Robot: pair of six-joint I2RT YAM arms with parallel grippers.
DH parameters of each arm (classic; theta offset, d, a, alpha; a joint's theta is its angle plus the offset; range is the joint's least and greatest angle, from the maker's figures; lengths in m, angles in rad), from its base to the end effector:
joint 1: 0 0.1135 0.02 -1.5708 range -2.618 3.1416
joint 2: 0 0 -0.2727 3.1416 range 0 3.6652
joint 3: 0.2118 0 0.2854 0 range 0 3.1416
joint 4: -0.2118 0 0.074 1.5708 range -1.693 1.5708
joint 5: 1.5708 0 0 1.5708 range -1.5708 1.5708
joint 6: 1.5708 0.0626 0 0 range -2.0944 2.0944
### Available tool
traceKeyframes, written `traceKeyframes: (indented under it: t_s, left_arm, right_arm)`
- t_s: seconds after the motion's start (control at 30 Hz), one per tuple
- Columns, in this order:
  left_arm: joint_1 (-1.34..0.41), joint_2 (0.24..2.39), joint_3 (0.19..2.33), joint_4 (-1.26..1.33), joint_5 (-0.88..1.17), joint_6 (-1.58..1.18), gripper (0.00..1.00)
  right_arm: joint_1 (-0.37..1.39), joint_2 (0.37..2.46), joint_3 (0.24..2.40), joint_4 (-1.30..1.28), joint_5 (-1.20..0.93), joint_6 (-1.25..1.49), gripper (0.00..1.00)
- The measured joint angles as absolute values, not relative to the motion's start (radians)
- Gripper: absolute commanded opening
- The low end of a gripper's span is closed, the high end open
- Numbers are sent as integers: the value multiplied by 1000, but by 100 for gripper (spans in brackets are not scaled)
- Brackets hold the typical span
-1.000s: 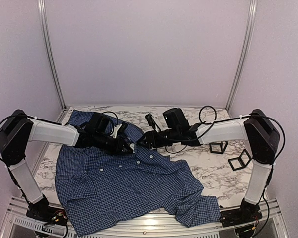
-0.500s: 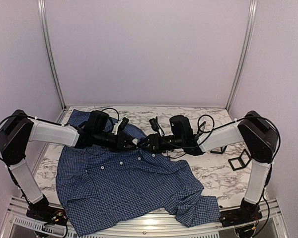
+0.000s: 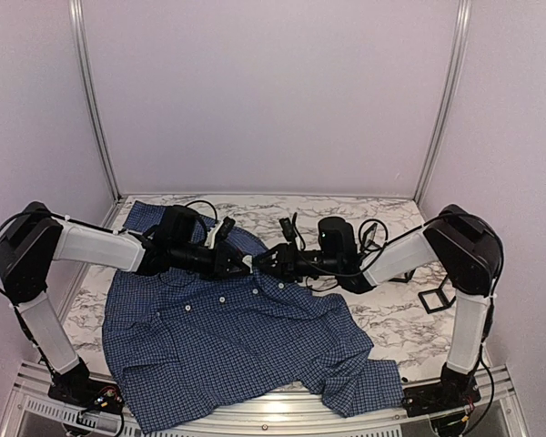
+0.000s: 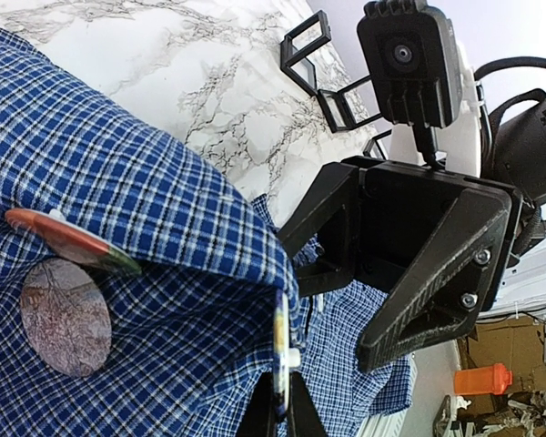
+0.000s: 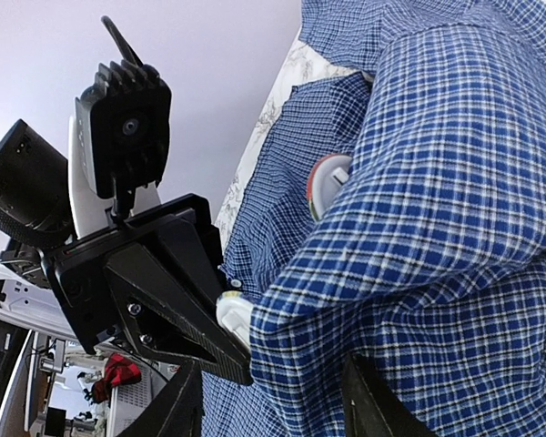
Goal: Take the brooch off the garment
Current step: Open the brooch with the flattened clothing.
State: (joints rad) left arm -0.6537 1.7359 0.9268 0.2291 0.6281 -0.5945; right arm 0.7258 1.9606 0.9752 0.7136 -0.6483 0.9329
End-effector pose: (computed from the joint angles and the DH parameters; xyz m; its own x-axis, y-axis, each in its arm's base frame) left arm 0.2992 -0.2755 0.1537 -0.8545 0.0837 -0.5126 0.4872 0.4712 -0.7353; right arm 0.3094 0.3251 0.1331 -0.8941 0.0627 -0.4434 -0.4128 0.2683 0.8704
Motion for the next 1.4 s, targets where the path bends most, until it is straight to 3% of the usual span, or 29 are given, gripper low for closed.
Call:
traceKeyframes:
  t_s: [1.4]
  left_arm:
    - [-654,1736,902,288,651,-625,0]
  right_arm:
    - [725,2005,1003,756,-648,999,31]
